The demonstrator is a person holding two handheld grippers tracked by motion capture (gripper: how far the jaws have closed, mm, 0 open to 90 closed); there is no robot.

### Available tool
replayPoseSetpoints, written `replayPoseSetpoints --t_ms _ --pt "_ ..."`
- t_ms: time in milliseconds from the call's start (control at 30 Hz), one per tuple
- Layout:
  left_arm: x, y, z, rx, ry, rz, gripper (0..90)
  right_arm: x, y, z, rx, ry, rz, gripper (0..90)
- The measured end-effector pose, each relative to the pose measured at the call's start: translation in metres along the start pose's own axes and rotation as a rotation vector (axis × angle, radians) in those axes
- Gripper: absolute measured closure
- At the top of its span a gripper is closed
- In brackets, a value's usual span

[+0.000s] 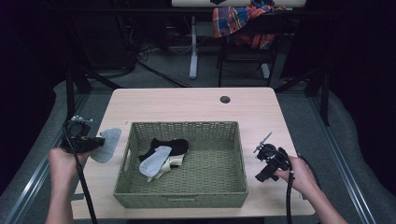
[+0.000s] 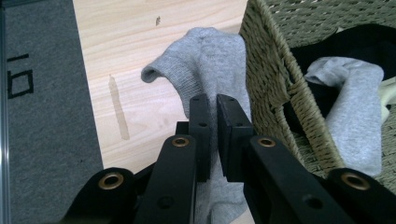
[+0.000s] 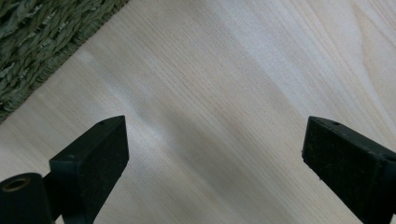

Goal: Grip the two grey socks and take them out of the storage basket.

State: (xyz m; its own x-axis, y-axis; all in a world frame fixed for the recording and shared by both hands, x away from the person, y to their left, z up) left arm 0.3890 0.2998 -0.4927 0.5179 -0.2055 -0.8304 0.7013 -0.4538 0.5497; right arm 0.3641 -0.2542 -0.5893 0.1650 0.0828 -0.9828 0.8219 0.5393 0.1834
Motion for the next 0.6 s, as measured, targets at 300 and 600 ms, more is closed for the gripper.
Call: replayPoseSetpoints --t_ms 300,600 --pt "0.013 -0.009 -0.004 -0.014 -0.001 -0.031 85.4 0.000 0.000 0.000 -0.001 -0.001 -0.001 6.8" --pt "0.030 -0.018 -0.006 -0.035 -0.007 -0.066 85.4 0.000 0.000 0.000 -0.001 -0.002 -0.003 6.8"
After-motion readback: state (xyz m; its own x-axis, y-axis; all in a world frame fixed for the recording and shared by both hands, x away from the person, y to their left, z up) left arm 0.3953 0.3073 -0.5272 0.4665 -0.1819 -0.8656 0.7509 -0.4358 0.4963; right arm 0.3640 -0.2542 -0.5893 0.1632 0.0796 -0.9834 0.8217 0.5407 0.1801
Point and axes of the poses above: each handheld gripper's, and its own axes: x roughly forward along the jaws, y roughly out of its top, z roughly to its right, the point moved 7 cm from there along x, roughly forward along the jaws, and after that the axes turned 13 degrees about x, right-handed, at the moved point
